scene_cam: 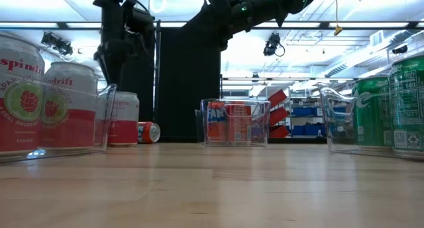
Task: Sort soda cans
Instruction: Put the green soda can into the bottom right transparent bin
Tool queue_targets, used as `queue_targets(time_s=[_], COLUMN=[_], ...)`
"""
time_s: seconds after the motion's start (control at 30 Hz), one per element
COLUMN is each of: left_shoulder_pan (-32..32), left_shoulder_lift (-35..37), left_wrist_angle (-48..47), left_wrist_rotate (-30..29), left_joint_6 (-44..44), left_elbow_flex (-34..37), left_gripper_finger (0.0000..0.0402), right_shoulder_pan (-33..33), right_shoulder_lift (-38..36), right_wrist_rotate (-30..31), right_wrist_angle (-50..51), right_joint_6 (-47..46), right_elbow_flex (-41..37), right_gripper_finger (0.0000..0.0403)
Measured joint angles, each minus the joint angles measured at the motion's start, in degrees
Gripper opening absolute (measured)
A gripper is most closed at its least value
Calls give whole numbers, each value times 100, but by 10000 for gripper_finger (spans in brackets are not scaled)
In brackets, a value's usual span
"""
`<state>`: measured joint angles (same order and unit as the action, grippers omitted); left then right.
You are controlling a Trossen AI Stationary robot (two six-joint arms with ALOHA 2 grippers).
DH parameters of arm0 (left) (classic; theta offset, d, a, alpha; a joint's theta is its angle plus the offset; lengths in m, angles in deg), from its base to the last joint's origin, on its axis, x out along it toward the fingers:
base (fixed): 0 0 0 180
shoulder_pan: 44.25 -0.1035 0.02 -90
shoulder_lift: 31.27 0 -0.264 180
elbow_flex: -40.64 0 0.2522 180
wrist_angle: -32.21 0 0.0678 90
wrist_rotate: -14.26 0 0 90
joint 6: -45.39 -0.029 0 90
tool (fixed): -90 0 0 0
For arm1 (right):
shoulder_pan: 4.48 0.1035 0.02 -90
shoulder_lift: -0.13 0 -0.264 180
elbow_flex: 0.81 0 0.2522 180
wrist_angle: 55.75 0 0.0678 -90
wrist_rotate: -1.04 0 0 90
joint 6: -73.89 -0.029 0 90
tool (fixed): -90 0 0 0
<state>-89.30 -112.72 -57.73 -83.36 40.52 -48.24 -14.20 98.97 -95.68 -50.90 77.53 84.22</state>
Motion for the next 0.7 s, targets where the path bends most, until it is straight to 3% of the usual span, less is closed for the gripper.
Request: queue_targets(time_s=[0.1, 0.23, 0.3, 0.47, 0.7], left_shoulder_pan=[8, 17, 15, 18, 142], left_shoulder_lift=[0, 0, 1, 2, 9], left_wrist_angle=[-105, -557, -659, -690, -549], left_wrist_rotate=[49, 513, 683, 689, 735], left_joint_6=[198, 169, 106, 167, 352], left_elbow_flex=[-2, -4, -5, -11, 146], left_gripper_finger=[104, 22, 11, 58, 192], right_shoulder_pan=[0, 0, 0, 0, 0], right_shoulder_lift=[-1, 1, 1, 1, 1], right_wrist_rotate=[0, 0, 0, 0, 0], right_wrist_angle=[1, 3, 3, 5, 9], right_joint_6=[0, 0, 0, -2, -2], right_elbow_flex=[0, 0, 0, 0, 0], right_gripper_finger=[308, 309, 307, 304, 309])
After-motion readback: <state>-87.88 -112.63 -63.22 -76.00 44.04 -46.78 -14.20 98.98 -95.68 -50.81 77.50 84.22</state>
